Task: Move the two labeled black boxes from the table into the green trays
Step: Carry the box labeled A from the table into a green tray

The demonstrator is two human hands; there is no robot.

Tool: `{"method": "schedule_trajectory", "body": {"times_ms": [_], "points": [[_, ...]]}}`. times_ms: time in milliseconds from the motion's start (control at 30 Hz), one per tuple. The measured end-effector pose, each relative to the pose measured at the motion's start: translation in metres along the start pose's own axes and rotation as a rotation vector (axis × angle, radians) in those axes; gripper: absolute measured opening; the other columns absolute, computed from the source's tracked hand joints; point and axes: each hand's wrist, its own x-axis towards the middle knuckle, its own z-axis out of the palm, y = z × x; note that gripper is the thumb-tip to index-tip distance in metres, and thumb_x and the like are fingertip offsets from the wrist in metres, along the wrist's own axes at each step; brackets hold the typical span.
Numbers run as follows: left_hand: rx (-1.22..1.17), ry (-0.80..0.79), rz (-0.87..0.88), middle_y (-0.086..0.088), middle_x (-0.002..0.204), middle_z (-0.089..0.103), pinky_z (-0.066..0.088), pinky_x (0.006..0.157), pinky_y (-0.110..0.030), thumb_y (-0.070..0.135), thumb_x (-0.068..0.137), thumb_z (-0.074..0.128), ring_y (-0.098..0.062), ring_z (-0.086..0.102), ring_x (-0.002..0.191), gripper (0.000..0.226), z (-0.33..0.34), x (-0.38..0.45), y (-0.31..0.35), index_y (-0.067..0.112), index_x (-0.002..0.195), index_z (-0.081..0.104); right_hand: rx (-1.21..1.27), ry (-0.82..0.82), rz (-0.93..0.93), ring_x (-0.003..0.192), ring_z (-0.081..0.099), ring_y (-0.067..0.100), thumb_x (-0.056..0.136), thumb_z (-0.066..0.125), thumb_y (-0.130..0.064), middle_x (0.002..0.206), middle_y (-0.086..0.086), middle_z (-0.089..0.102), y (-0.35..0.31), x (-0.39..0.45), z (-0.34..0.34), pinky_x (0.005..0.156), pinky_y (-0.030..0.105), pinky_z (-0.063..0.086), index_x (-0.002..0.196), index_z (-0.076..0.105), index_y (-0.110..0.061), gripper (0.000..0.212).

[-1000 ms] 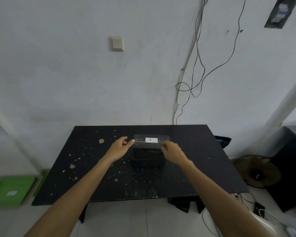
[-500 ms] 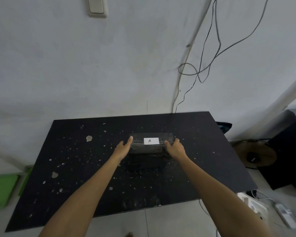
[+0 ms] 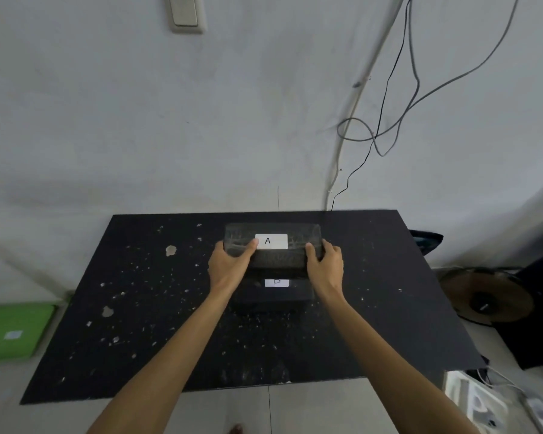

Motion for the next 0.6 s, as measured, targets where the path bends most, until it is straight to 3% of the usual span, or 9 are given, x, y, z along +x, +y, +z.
{"method": "schedule_trajectory", "body": {"times_ms": [100, 233, 300, 400, 500, 600], "points": [[-0.093, 0.139, 0.152, 0.001, 0.117, 0.064, 0.055, 0.095, -0.042, 0.075, 0.061, 0.073, -0.016, 0.063, 0.107, 0.085, -0.007, -0.016, 0.034, 0.021, 0.124, 0.055, 0.083, 0.069, -0.112, 0.122, 0.055, 0.019, 0.087, 0.062, -0.061, 0.140, 0.003, 0.044, -0.032, -0.011, -0.014, 0.101, 0.040, 0.053, 0.150, 0.041, -0.014, 0.081], [-0.187, 0.244, 0.332, 0.004, 0.117, 0.064, 0.057, 0.092, -0.037, 0.067, 0.067, 0.076, -0.013, 0.064, 0.107, 0.076, -0.020, -0.025, 0.088, 0.024, 0.125, 0.055, 0.097, 0.186, -0.251, 0.126, 0.050, 0.019, 0.074, 0.067, -0.072, 0.139, 0.001, 0.041, -0.081, -0.011, -0.037, 0.105, 0.040, 0.050, 0.150, 0.036, -0.019, 0.098], [-0.243, 0.343, 0.450, 0.005, 0.118, 0.063, 0.058, 0.092, -0.036, 0.066, 0.071, 0.075, -0.012, 0.063, 0.108, 0.073, -0.028, -0.054, 0.127, 0.024, 0.127, 0.054, 0.181, 0.200, -0.400, 0.127, 0.048, 0.018, 0.074, 0.069, -0.069, 0.138, 0.000, 0.041, -0.112, -0.014, -0.074, 0.107, 0.042, 0.048, 0.149, 0.035, -0.020, 0.097], [-0.250, 0.333, 0.514, 0.003, 0.123, 0.061, 0.057, 0.091, -0.030, 0.061, 0.078, 0.071, -0.013, 0.062, 0.111, 0.070, -0.044, -0.060, 0.143, 0.022, 0.132, 0.051, 0.240, 0.245, -0.436, 0.124, 0.047, 0.016, 0.076, 0.072, -0.062, 0.136, -0.001, 0.040, -0.132, -0.014, -0.074, 0.106, 0.042, 0.049, 0.149, 0.035, -0.020, 0.091], [-0.249, 0.484, 0.531, 0.000, 0.123, 0.061, 0.053, 0.079, -0.010, 0.053, 0.086, 0.067, -0.012, 0.062, 0.108, 0.062, -0.088, -0.064, 0.136, 0.019, 0.135, 0.049, 0.334, 0.108, -0.525, 0.121, 0.049, 0.016, 0.081, 0.069, -0.056, 0.133, -0.003, 0.039, -0.167, -0.029, -0.051, 0.105, 0.044, 0.049, 0.148, 0.035, -0.022, 0.083], [-0.257, 0.458, 0.530, -0.003, 0.125, 0.061, 0.047, 0.074, -0.001, 0.045, 0.093, 0.063, -0.010, 0.061, 0.105, 0.055, -0.100, -0.055, 0.139, 0.015, 0.136, 0.048, 0.331, 0.105, -0.562, 0.121, 0.051, 0.020, 0.085, 0.066, -0.052, 0.134, 0.000, 0.039, -0.178, -0.030, -0.046, 0.101, 0.044, 0.053, 0.150, 0.035, -0.020, 0.079]]}}
